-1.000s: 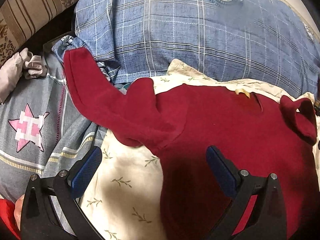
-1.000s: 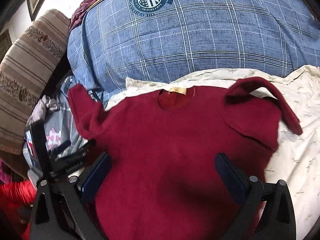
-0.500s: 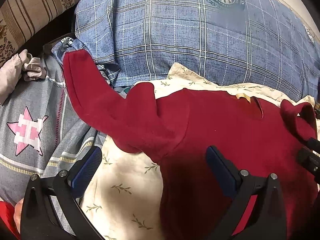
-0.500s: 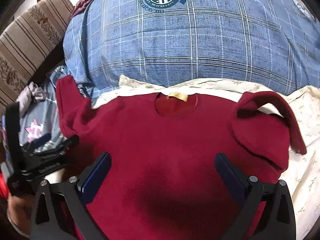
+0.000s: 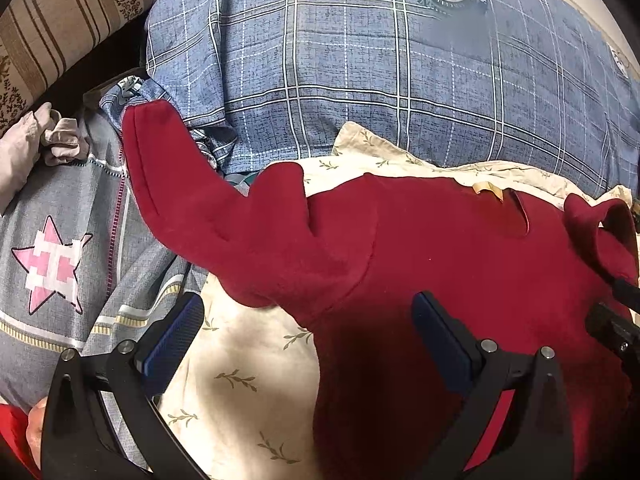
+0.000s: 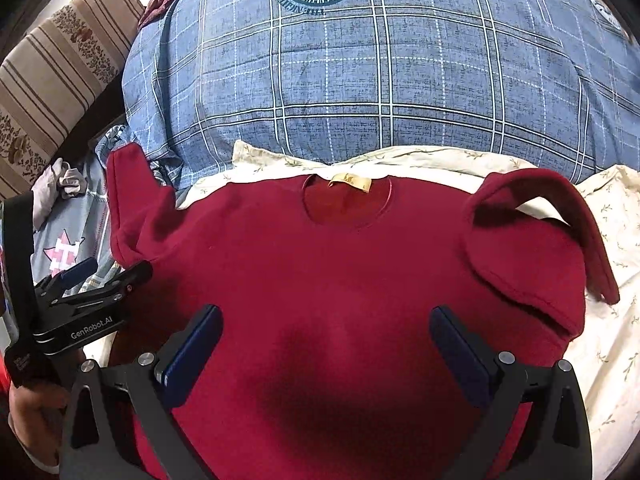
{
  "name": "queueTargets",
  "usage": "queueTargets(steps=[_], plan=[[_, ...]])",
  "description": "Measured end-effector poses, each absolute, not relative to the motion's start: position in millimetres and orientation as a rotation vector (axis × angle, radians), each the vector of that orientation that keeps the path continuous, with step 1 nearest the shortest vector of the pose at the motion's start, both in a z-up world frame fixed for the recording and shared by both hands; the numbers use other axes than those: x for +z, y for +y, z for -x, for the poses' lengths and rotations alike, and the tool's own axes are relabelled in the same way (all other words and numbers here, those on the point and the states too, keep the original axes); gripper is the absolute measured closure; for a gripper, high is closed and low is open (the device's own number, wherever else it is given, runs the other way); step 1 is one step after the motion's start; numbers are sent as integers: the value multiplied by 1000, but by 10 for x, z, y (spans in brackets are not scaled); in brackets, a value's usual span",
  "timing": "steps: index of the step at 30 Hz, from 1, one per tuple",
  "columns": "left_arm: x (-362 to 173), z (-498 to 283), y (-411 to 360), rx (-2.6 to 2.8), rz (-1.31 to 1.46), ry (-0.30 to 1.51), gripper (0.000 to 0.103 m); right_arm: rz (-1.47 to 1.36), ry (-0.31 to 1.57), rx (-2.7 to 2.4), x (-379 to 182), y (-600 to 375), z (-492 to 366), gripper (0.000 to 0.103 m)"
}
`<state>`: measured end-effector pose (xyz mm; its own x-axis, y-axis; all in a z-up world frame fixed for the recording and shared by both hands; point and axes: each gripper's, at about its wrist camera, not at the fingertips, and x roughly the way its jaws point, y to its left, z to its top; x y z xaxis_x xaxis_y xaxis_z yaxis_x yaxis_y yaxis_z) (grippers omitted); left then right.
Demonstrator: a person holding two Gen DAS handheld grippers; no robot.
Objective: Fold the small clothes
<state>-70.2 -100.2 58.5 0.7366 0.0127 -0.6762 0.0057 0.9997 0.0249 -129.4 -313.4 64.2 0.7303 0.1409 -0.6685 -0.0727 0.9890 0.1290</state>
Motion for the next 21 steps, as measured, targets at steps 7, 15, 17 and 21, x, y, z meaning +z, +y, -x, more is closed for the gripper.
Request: queueTargets(steps=[7,15,17,21], plan=[[596,699,-1029,-1,-22,737,0,-102,755,114,578,-3144,1263,1],[590,692,-1083,-11,-34,736,0,-106,763,104,557,-3199,1243,1],[583,692,-1094,-10,-36,737,0,-107,762,105,556,-3198,1241,1],[572,676,-1112,-9,-41,742,0,-109,771,110,534,-3179,1231,1]])
